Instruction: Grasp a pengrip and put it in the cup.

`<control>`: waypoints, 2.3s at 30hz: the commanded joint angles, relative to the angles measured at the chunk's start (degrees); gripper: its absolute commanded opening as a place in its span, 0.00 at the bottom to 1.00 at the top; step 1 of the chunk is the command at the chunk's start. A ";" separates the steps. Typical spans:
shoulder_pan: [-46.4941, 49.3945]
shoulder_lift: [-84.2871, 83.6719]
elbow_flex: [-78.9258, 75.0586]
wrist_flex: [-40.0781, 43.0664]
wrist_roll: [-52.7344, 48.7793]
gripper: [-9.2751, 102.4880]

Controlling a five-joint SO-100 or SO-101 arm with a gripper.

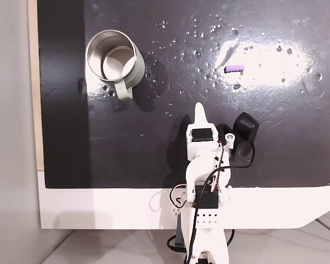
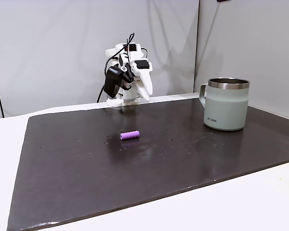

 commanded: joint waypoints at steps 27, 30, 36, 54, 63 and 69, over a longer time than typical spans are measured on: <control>7.47 -17.84 -16.08 1.41 0.00 0.08; 7.91 -29.88 -23.99 1.23 0.62 0.08; 7.65 -48.78 -36.83 1.05 4.13 0.08; 8.44 -86.13 -68.47 13.71 8.61 0.12; 14.06 -97.73 -91.41 29.62 4.75 0.29; 17.23 -108.37 -110.13 38.76 1.14 0.32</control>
